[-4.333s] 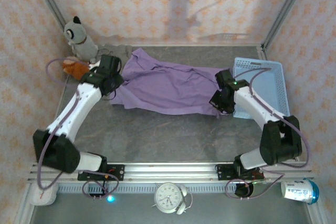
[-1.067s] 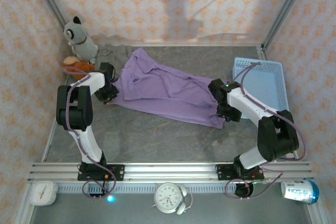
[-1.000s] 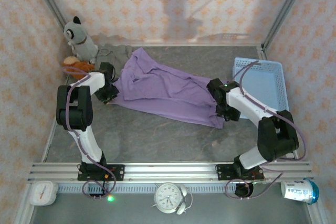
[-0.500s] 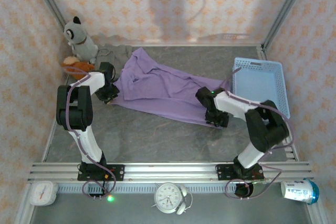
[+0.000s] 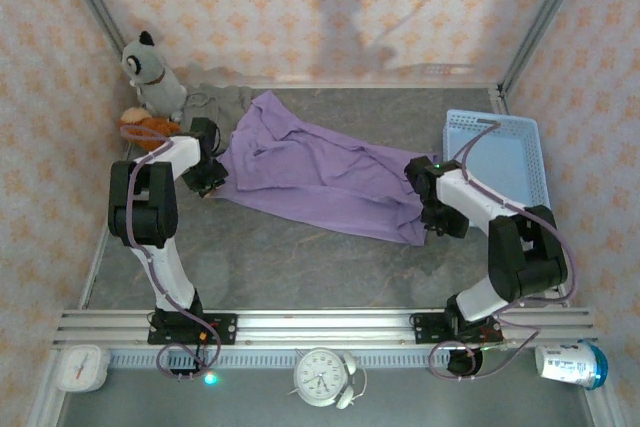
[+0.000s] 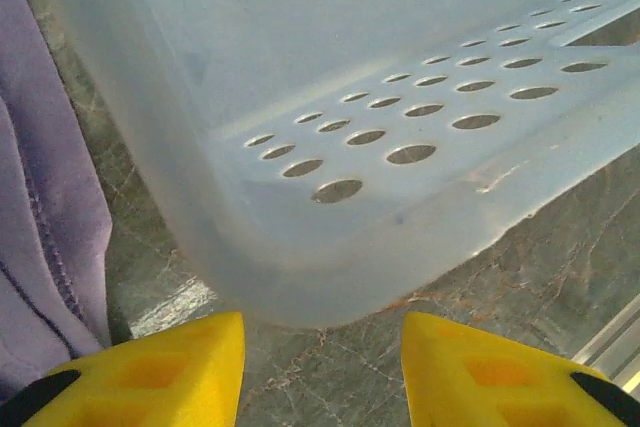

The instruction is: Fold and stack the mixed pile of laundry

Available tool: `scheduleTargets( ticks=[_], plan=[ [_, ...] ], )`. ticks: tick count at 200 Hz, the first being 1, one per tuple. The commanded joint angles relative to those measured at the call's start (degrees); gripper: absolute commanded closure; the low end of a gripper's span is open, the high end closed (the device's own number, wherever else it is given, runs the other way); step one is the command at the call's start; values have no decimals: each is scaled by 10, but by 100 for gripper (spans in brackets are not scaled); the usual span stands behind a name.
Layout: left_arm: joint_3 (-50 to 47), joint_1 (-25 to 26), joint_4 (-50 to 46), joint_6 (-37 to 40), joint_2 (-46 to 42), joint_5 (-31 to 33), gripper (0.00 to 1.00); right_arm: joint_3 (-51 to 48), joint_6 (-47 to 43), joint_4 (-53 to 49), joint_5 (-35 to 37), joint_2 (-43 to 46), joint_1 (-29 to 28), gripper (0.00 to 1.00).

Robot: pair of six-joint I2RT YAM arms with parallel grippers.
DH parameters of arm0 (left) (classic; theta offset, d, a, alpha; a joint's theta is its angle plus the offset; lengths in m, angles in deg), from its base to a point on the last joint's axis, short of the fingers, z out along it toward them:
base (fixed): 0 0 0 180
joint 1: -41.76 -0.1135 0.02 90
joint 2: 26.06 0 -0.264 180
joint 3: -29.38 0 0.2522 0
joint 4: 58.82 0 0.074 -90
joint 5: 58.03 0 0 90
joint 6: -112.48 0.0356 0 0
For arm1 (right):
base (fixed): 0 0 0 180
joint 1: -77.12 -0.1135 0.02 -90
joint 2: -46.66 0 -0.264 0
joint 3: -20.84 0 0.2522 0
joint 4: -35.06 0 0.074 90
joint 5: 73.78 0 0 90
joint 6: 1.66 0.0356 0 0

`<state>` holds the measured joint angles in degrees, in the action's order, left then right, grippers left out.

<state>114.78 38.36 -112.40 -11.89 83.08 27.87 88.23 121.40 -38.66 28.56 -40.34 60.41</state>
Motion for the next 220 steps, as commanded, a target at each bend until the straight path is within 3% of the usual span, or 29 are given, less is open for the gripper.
scheduleTargets(
  ticks=[1, 35, 65, 125, 156, 173, 220],
  plan=[
    [7, -6, -19, 11, 10, 3, 74, 13, -9, -32, 27, 13, -3, 55],
    [4, -5, -17, 11, 6, -3, 74, 11, -38, 32, -96, 60, -36, 55],
    [1, -5, -17, 11, 6, -5, 74, -9, 12, 144, -208, 75, -44, 55],
    [-4, -5, -17, 12, -8, -6, 74, -4, 27, 215, -182, -20, -7, 64],
    [-4, -5, -18, 12, -6, -4, 74, 29, 0, 211, -170, -44, -1, 84],
    [-4, -5, -19, 13, -4, -5, 74, 47, -18, 204, -165, -43, 12, 100],
    [-5, -6, -21, 18, -2, -5, 74, 129, -66, 192, -141, -86, 29, 100]
  ],
)
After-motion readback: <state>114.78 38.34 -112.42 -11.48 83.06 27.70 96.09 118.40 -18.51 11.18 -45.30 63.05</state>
